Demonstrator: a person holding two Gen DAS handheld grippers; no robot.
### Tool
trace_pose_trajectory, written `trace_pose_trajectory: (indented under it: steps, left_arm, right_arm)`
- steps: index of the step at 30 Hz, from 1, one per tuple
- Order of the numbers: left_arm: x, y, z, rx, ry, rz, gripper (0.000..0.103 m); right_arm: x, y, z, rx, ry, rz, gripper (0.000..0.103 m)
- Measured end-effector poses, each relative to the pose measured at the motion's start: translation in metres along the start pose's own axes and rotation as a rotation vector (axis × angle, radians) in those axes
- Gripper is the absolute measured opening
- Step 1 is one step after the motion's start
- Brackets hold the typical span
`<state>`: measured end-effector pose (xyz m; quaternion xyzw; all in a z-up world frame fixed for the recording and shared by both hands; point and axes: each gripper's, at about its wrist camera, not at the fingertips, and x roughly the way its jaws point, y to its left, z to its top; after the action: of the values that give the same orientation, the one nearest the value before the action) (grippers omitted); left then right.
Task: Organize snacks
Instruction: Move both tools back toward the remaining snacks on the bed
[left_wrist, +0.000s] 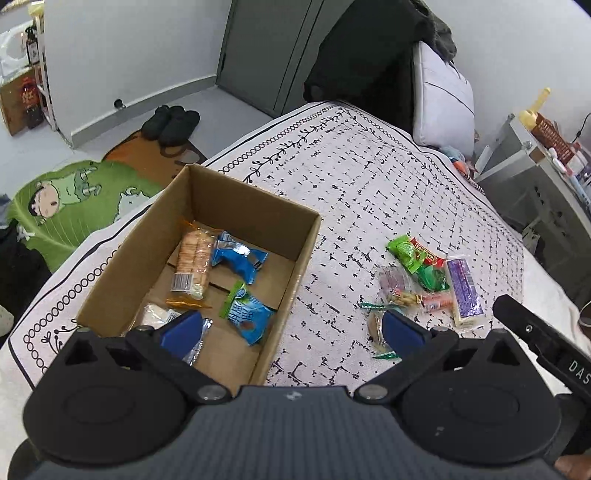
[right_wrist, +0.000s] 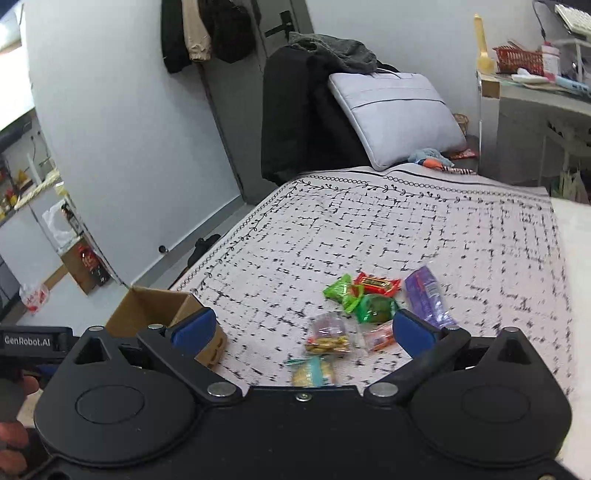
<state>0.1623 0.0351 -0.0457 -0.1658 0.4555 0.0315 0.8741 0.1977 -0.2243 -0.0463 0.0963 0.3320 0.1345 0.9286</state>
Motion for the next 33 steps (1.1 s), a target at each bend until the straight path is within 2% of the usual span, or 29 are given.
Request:
trace_pose_trajectory:
  steps: [5,10,15,20,27,29,33]
  left_arm:
    - [0.003,-0.02,-0.006,0.016,-0.004,0.002,0.103]
    - [0.008,-0.037,-0.012,0.025,-0.028,0.002,0.103]
    - [0.016,-0.057,-0.019,0.036,-0.046,0.003,0.101]
    - [0.027,-0.078,-0.024,0.045,-0.046,-0.002,0.1]
    - [0.051,-0.101,-0.031,0.047,-0.01,-0.022,0.092]
    - [0.061,-0.108,-0.033,0.044,0.009,-0.014,0.089]
    - [0.081,-0.116,-0.035,0.019,0.041,0.0,0.081]
  right_arm:
    - [-0.003,-0.022,-0.001,0.006,-0.014,-0.009,0.103]
    - [0.001,-0.047,-0.006,0.055,-0.022,-0.067,0.103]
    - [0.011,-0.065,-0.013,0.068,0.009,-0.074,0.102]
    - [0.024,-0.085,-0.017,0.132,0.047,-0.064,0.095]
    - [0.04,-0.108,-0.021,0.197,0.083,-0.078,0.085]
    - [0.043,-0.113,-0.022,0.199,0.088,-0.08,0.081]
    - [0.052,-0.123,-0.024,0.214,0.091,-0.105,0.078]
